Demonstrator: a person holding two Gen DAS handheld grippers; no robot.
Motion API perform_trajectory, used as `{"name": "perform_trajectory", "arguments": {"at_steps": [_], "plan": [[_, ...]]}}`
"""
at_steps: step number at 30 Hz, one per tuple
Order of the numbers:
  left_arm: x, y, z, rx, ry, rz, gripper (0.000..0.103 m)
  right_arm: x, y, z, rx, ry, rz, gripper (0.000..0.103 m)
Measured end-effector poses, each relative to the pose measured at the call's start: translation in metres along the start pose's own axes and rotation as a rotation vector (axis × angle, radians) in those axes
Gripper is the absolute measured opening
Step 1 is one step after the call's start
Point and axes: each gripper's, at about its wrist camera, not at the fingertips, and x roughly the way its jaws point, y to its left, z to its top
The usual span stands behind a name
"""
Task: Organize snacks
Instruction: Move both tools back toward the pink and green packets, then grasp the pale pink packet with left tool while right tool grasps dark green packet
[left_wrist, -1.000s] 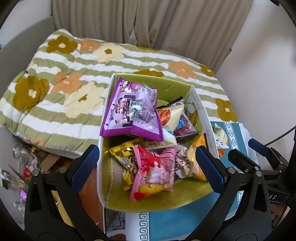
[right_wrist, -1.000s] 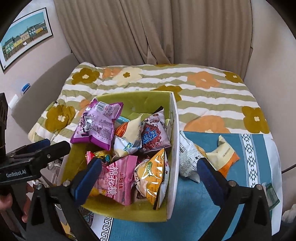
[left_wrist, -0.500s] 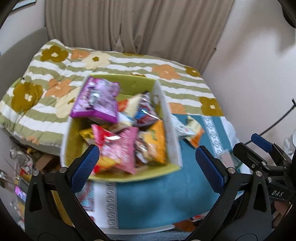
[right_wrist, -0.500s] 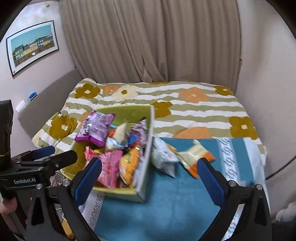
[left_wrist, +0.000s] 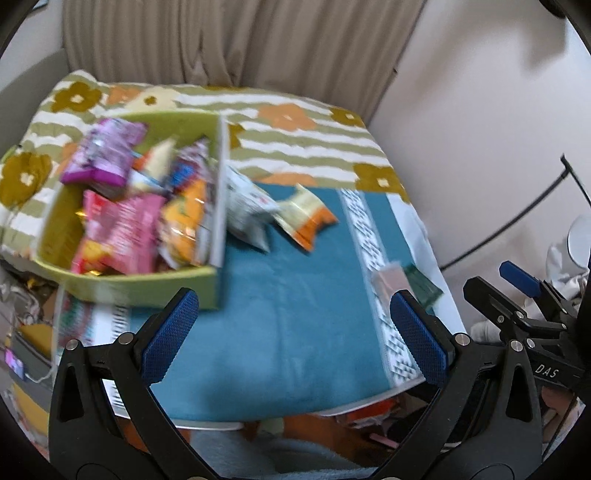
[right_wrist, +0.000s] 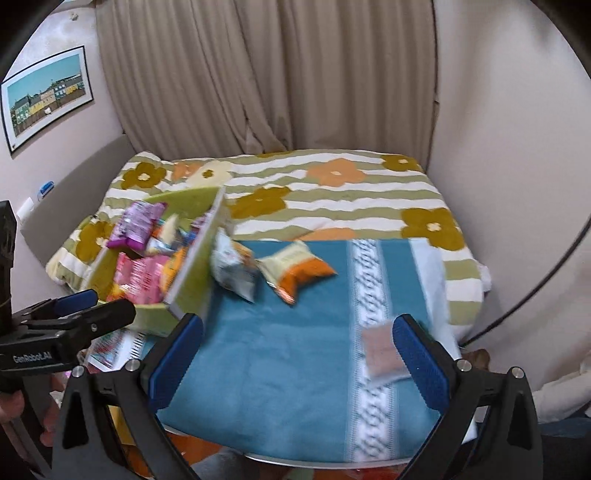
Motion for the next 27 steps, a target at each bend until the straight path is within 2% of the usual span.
{"name": "perform_trajectory", "arguments": {"at_steps": [7,12,18,21,27], "plan": [[0.068,-0.053,-0.005,0.038,0.094,-0.042,0.103,0.012,-0.065,-0.032,-0.001,0.028,-0.056,0.102],[0.143,-0.091,0.001,0.101,0.179,-0.079,0.103,0.035,-0.099,-0.057,-0.057,0.041,-0.113,0.102],[0.233,-0.139,-0.009,0.184,0.301,-0.115,0.103,0.074,-0.123,-0.086,-0.142,0.074,-0.179,0.102],[0.264,-0.158,-0.019,0.208,0.353,-0.112,0.103,0.089,-0.128,-0.097,-0.184,0.093,-0.216,0.102],[0.295,-0.175,-0.024,0.215,0.372,-0.089,0.103,0.108,-0.132,-0.108,-0.262,0.125,-0.28,0.102]]}}
